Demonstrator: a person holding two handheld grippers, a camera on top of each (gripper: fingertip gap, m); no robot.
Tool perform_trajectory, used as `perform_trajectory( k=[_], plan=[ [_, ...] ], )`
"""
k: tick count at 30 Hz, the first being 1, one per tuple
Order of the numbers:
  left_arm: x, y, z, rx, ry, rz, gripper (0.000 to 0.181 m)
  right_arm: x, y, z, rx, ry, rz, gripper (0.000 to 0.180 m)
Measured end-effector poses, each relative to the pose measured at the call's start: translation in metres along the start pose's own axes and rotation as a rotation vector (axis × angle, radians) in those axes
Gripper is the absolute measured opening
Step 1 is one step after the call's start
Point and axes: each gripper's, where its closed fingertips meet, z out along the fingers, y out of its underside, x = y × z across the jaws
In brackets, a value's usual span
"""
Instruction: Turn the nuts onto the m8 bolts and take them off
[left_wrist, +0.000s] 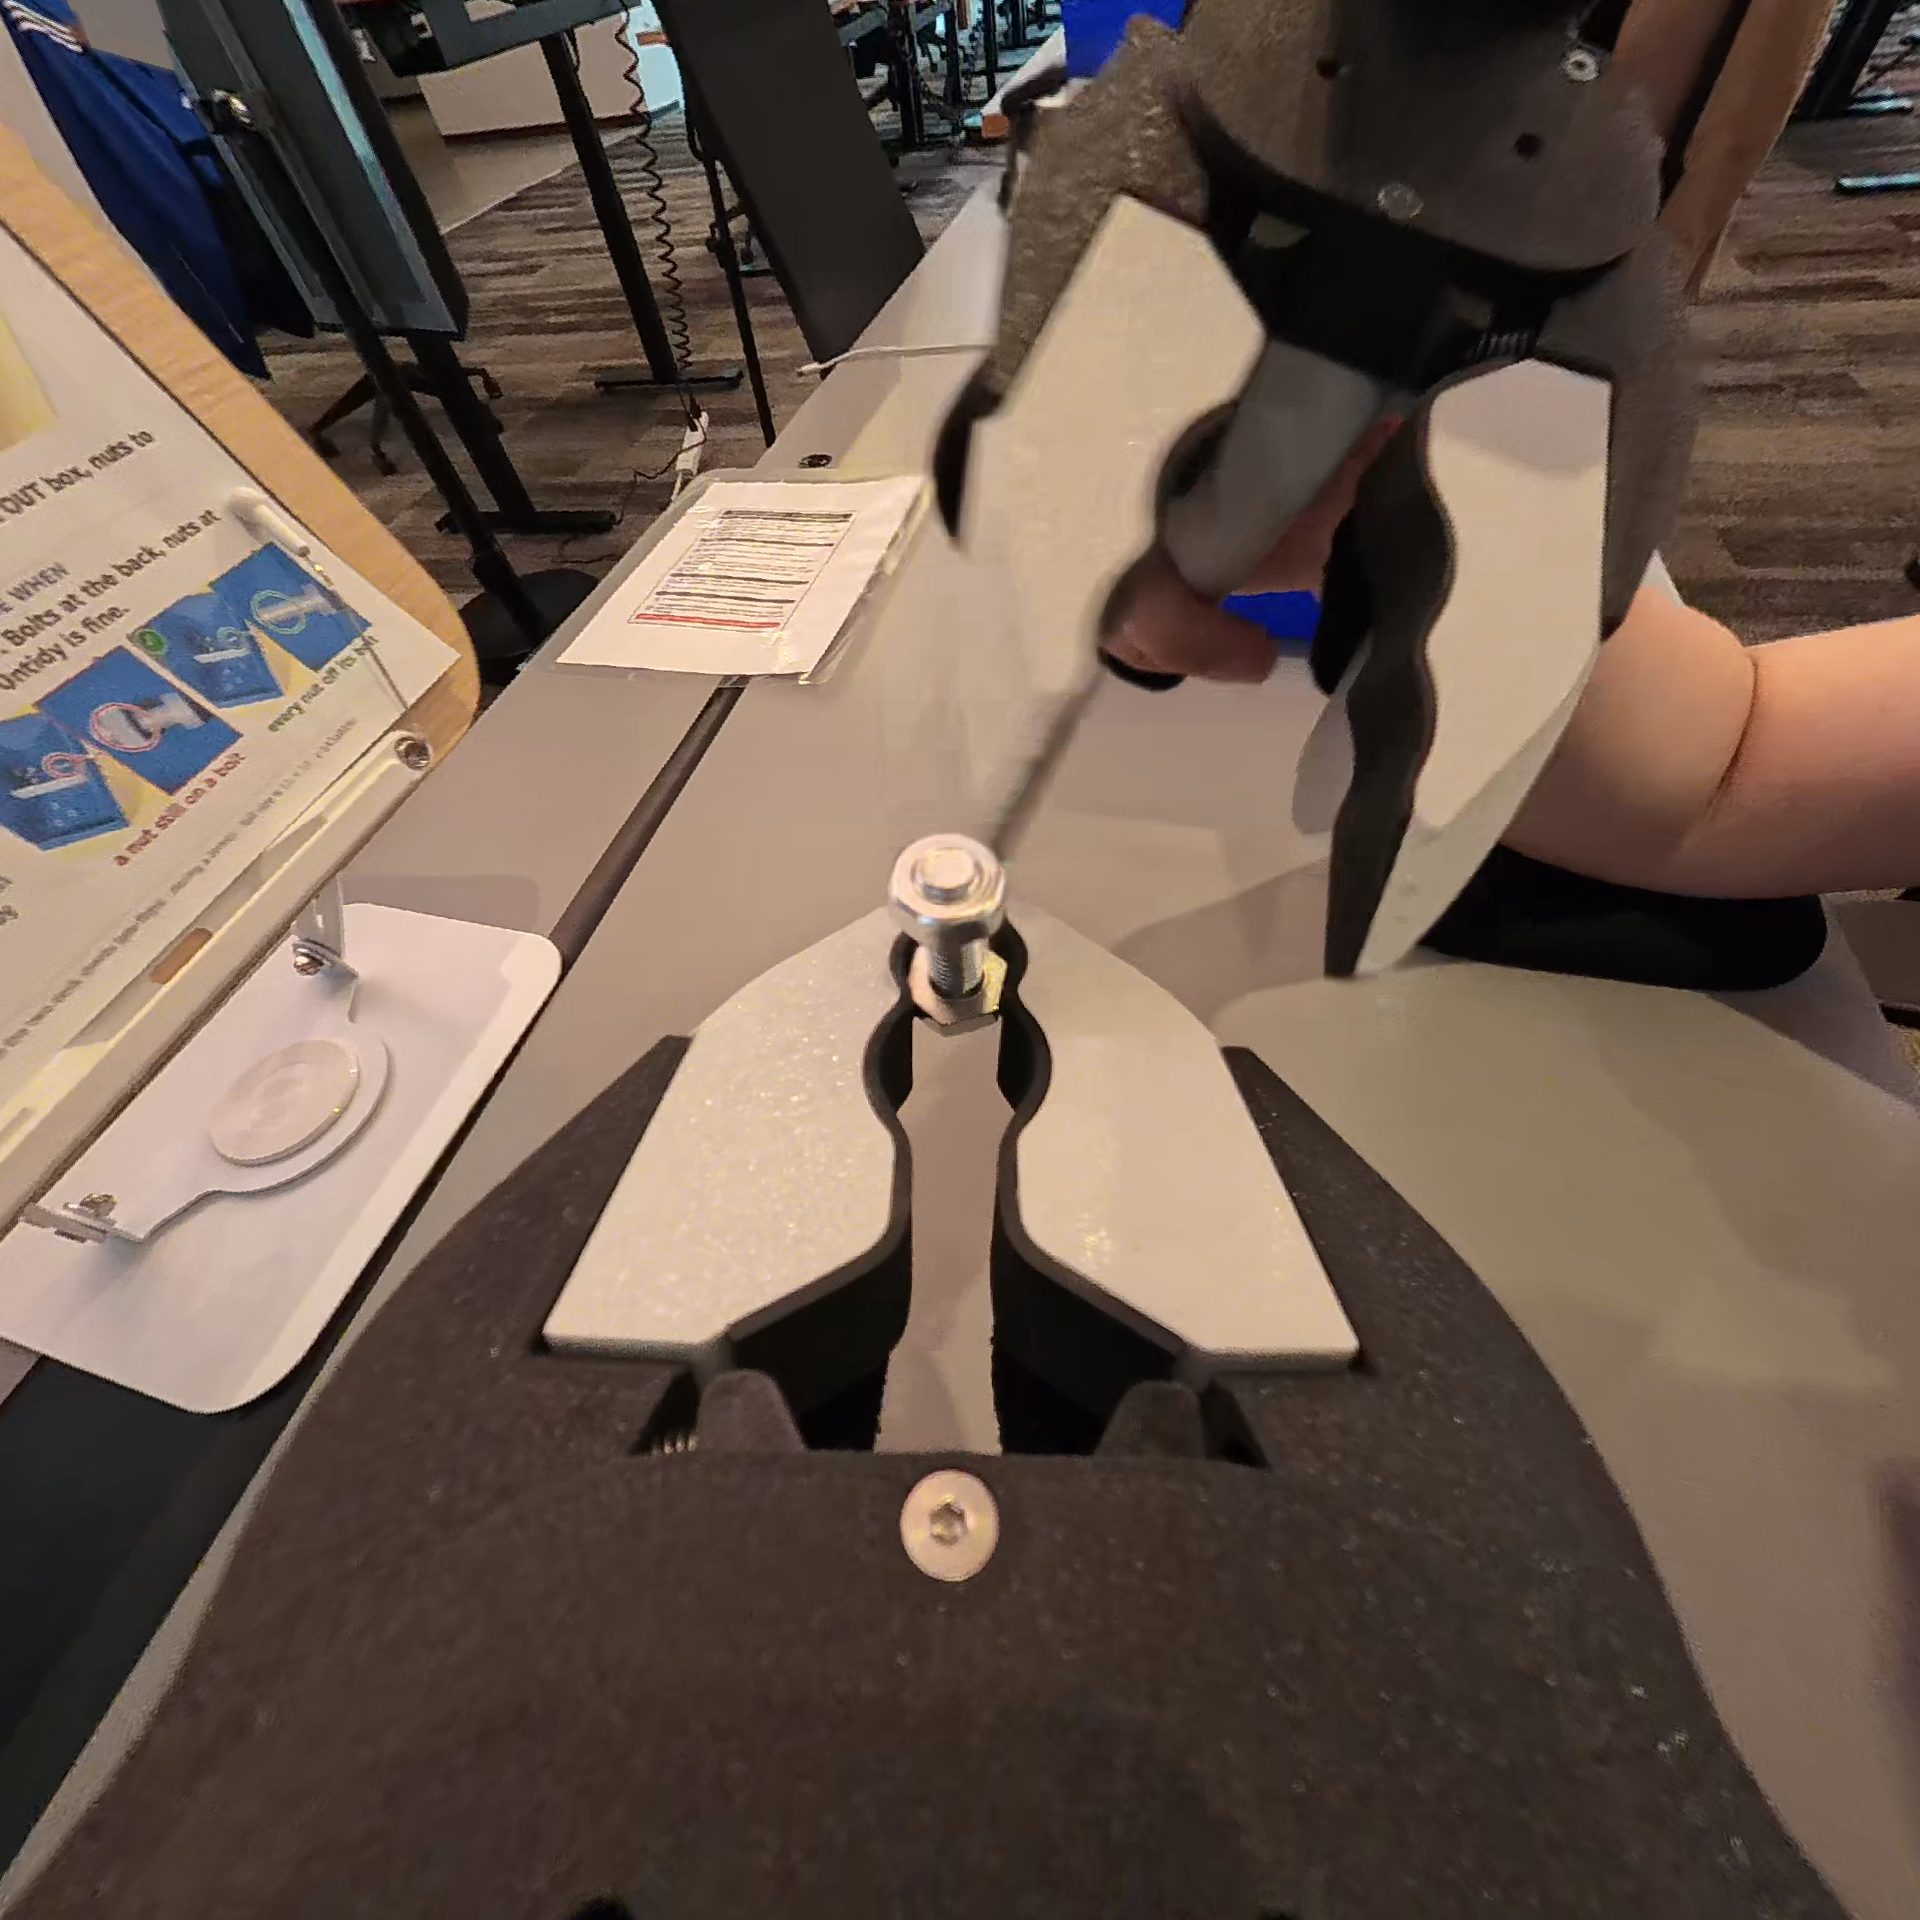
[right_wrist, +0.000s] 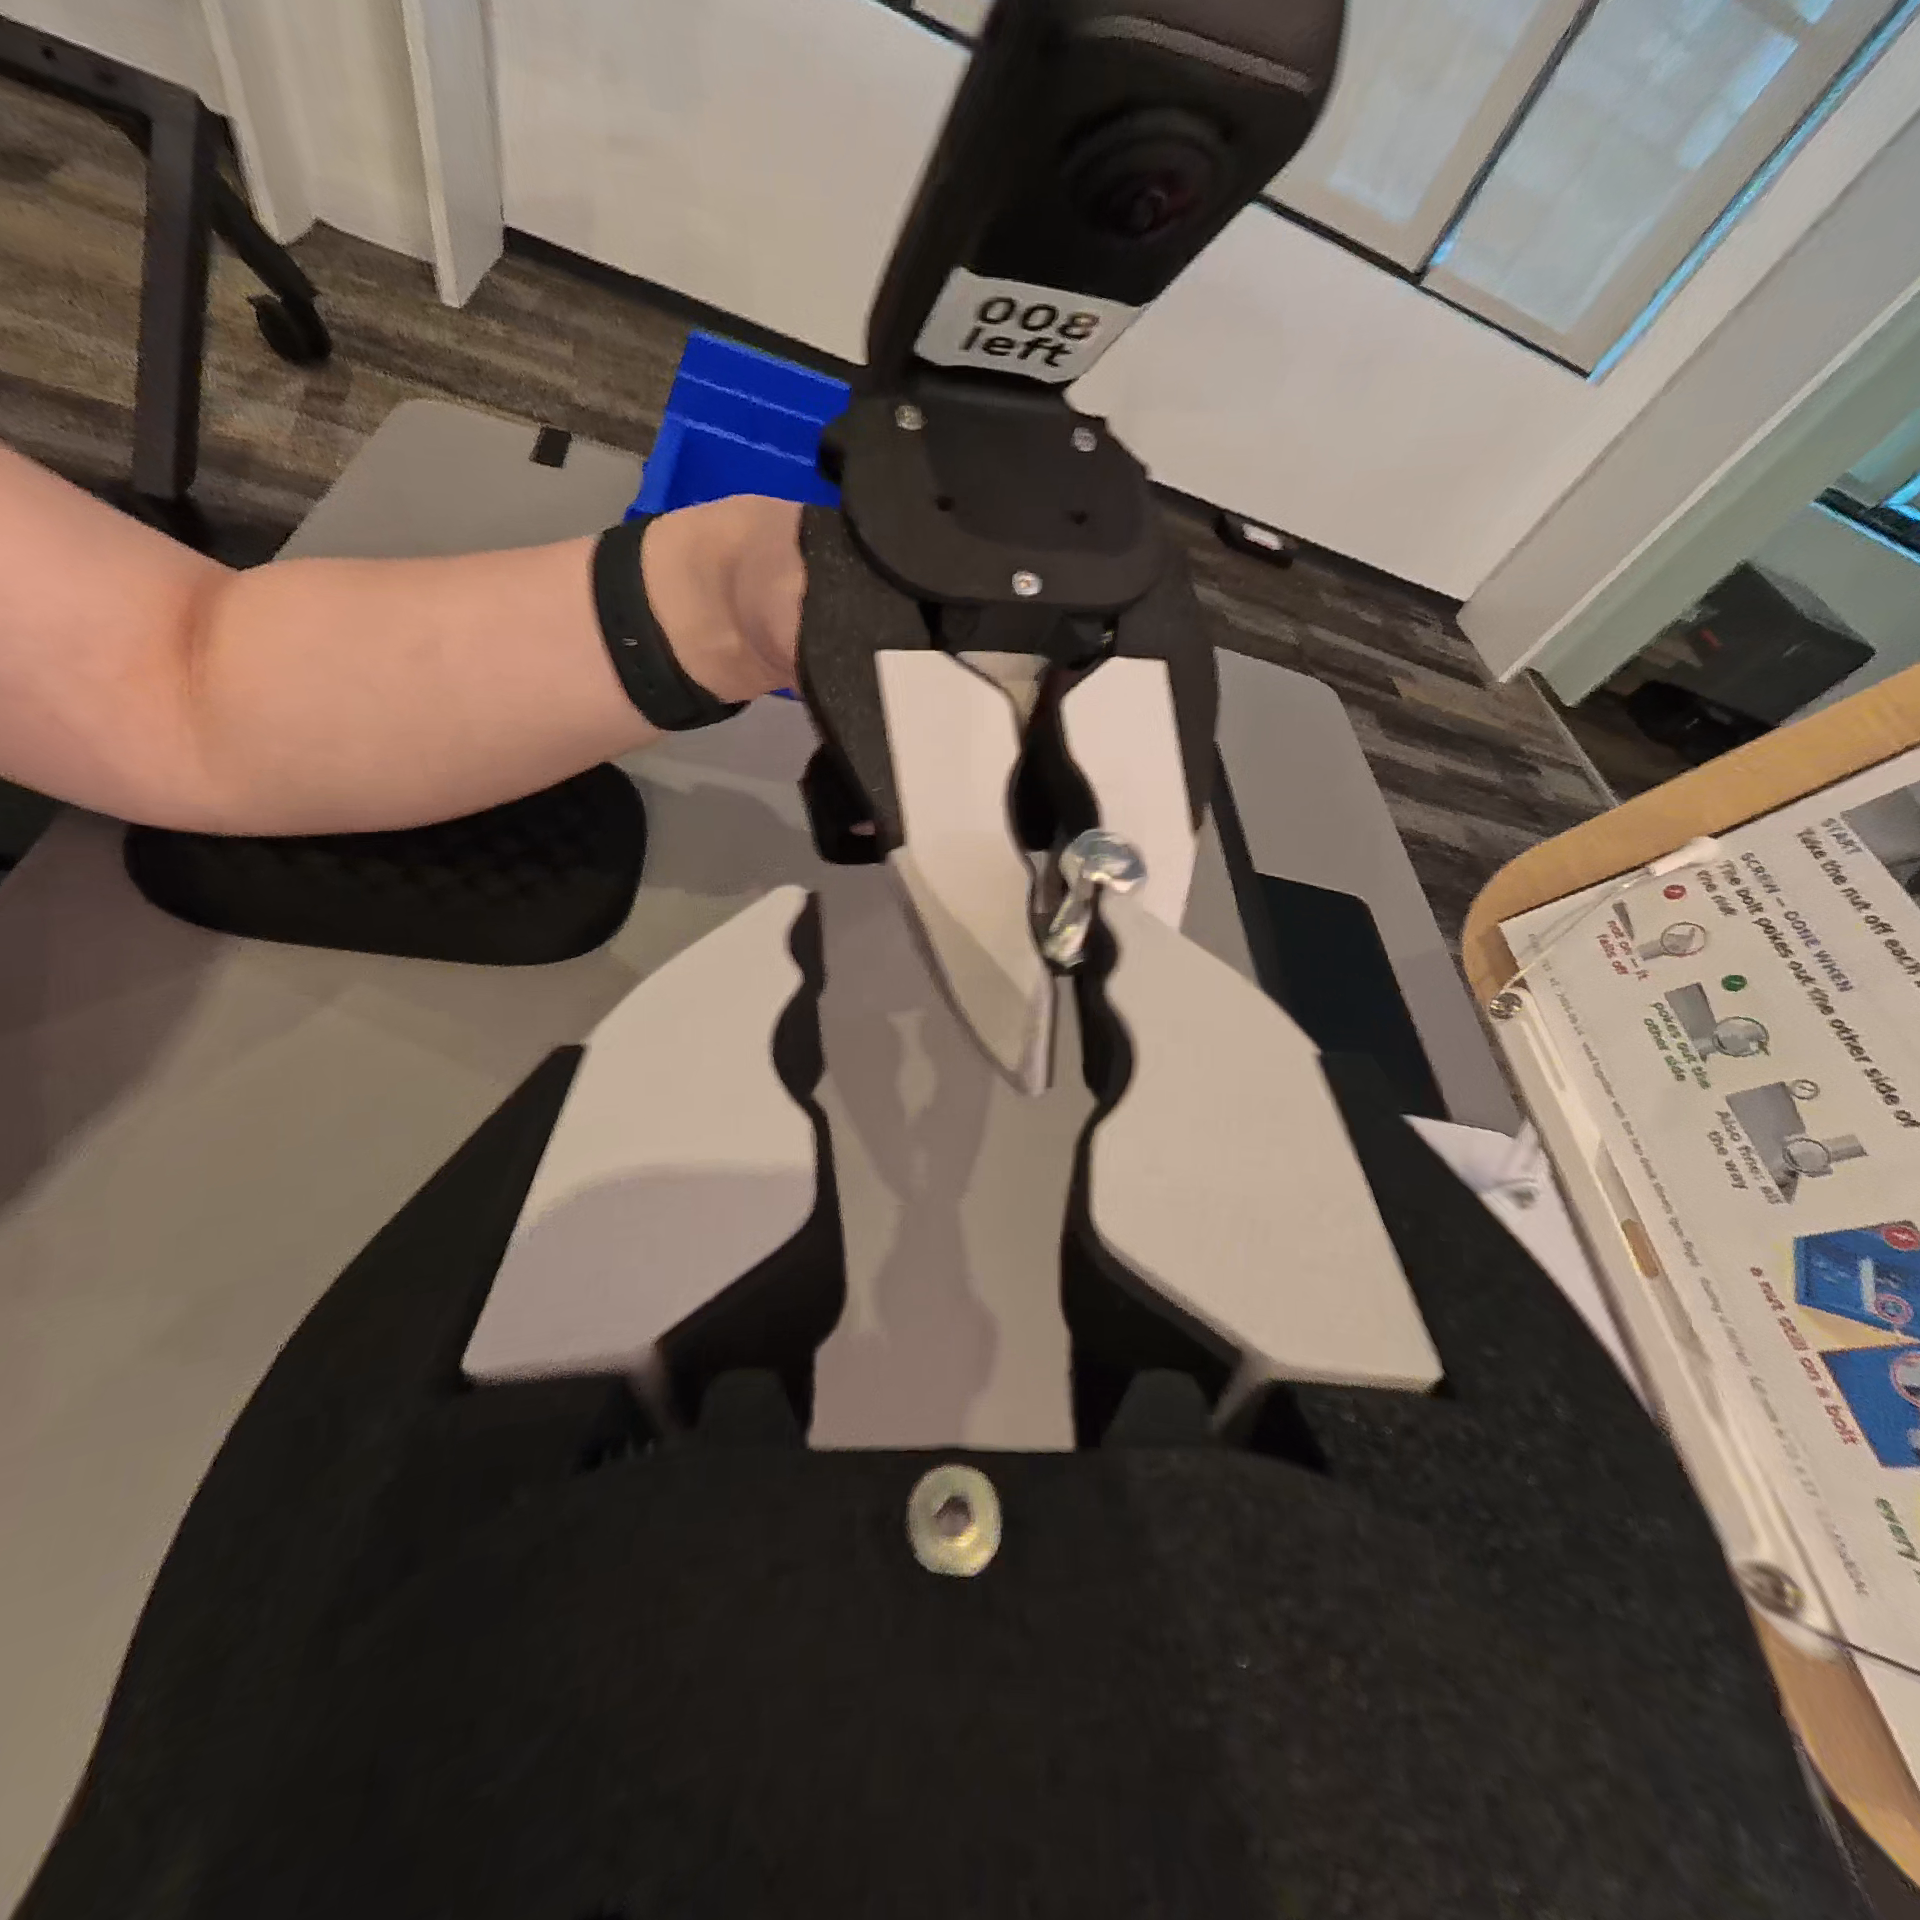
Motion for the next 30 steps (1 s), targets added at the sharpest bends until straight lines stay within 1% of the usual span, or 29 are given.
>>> perform_trajectory(
  k=[1, 3, 7, 11, 12, 13, 15, 16, 18, 21, 24, 26, 27, 28, 29, 30],
  plan=[
    [-0.002, -0.001, -0.002, 0.008, -0.003, -0.011, 0.011, -0.004, -0.003, -0.003, 0.015, -0.029, 0.01, 0.039],
    [-0.001, -0.002, -0.003, 0.02, 0.009, -0.022, 0.011, 0.001, -0.009, -0.006, 0.056, -0.01, 0.034, 0.041],
    [0.006, -0.003, 0.002, 0.01, 0.025, 0.004, 0.011, 0.008, -0.004, 0.002, 0.049, 0.036, 0.03, 0.06],
    [0.006, -0.003, 0.004, -0.006, 0.012, 0.019, 0.011, 0.0, -0.001, 0.008, 0.023, -0.001, 0.018, 0.063],
    [0.006, -0.002, 0.003, -0.008, 0.013, 0.018, 0.011, 0.0, -0.001, 0.006, 0.011, -0.004, 0.023, 0.062],
    [0.005, -0.001, 0.003, -0.009, 0.008, 0.018, 0.011, -0.001, 0.0, 0.002, 0.001, -0.01, 0.027, 0.057],
    [-0.001, 0.0, 0.001, -0.011, -0.017, 0.005, 0.011, -0.007, -0.002, -0.006, 0.01, -0.059, 0.038, 0.035],
    [-0.001, -0.001, 0.001, -0.005, -0.01, -0.005, 0.011, -0.006, -0.007, -0.008, 0.035, -0.062, 0.052, 0.035],
    [0.002, -0.003, 0.001, 0.008, 0.008, -0.007, 0.011, 0.0, -0.013, -0.009, 0.075, -0.026, 0.07, 0.038],
    [0.007, -0.003, 0.004, -0.001, 0.018, 0.015, 0.011, 0.008, -0.009, -0.002, 0.069, 0.021, 0.068, 0.053],
    [0.009, -0.004, 0.005, -0.003, 0.021, 0.021, 0.011, 0.002, -0.003, 0.007, 0.039, -0.007, 0.047, 0.055],
    [0.007, -0.004, 0.004, -0.002, 0.011, 0.019, 0.011, 0.001, -0.002, 0.007, 0.023, -0.002, 0.027, 0.059],
    [0.005, -0.004, 0.002, -0.002, 0.003, 0.017, 0.011, 0.0, -0.001, 0.005, 0.013, -0.004, 0.021, 0.057],
    [0.002, -0.004, 0.0, 0.003, -0.008, 0.009, 0.011, -0.002, 0.0, 0.001, -0.002, -0.022, 0.017, 0.047],
    [-0.002, -0.005, -0.003, 0.015, -0.017, -0.007, 0.011, -0.008, 0.0, -0.004, -0.004, -0.062, 0.017, 0.032],
    [-0.003, -0.006, -0.005, 0.031, -0.009, -0.026, 0.011, -0.008, -0.003, -0.007, 0.01, -0.062, 0.025, 0.032]
  ],
)
